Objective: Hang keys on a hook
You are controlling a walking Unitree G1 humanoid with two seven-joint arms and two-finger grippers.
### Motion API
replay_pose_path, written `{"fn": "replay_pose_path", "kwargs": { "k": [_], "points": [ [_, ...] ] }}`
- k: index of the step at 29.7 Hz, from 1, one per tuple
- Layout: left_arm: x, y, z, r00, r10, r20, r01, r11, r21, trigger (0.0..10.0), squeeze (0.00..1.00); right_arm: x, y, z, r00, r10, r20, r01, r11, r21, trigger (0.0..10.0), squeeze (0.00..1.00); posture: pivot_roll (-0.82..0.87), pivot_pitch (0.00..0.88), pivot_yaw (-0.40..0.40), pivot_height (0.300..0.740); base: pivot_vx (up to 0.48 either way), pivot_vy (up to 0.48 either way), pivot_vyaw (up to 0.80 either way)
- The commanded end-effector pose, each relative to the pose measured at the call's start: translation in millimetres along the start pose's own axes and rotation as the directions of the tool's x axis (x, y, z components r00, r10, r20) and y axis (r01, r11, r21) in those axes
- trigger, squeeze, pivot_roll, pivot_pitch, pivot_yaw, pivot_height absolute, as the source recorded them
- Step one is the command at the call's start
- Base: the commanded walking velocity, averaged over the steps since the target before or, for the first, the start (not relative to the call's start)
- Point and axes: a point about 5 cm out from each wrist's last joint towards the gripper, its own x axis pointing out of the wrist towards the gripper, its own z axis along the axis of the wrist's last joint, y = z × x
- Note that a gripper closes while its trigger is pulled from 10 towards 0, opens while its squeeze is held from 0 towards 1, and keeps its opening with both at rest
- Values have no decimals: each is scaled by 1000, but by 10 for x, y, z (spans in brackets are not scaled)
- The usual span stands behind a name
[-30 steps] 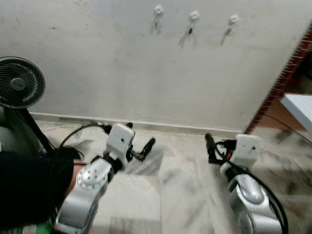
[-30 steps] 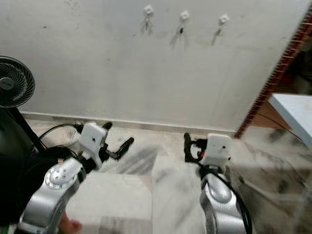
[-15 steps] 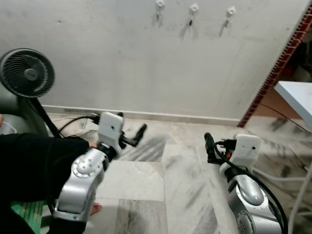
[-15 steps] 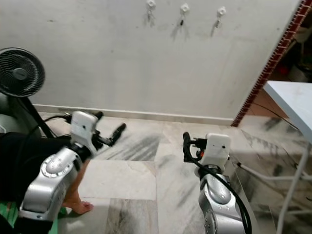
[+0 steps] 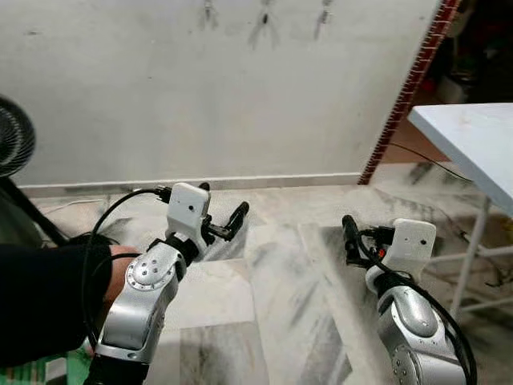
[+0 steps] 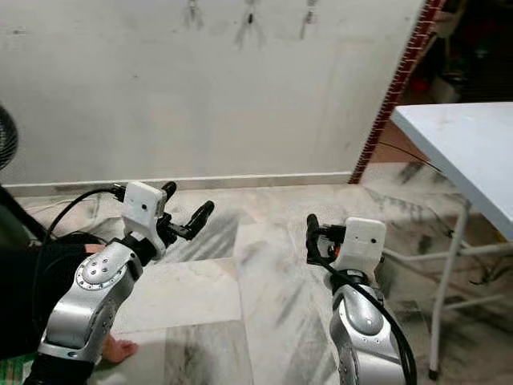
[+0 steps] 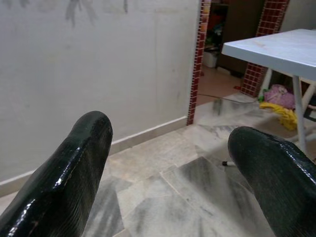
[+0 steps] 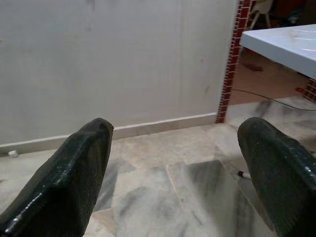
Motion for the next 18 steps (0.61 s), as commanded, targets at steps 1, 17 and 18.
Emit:
{"fn": "replay_pose_path", "kwargs": {
  "k": [1, 17, 18],
  "points": [
    [-8, 23, -44, 1000, 7, -14, -7, 1000, 7, 10000, 0, 29, -12, 27, 1000, -6, 18, 6, 1000, -8, 10000, 0, 138, 0, -64, 740, 0, 0, -800],
    [-11, 207, -83, 993, 116, -13, -116, 993, 26, 10000, 0, 13, -214, 86, 984, -163, 76, 163, 987, 15, 10000, 0, 135, 0, -53, 740, 0, 0, -800],
    [-10, 212, -82, 993, 118, -13, -118, 993, 25, 10000, 0, 14, -214, 85, 983, -165, 76, 164, 986, 16, 10000, 0, 135, 0, -53, 740, 0, 0, -800]
  ]
}}
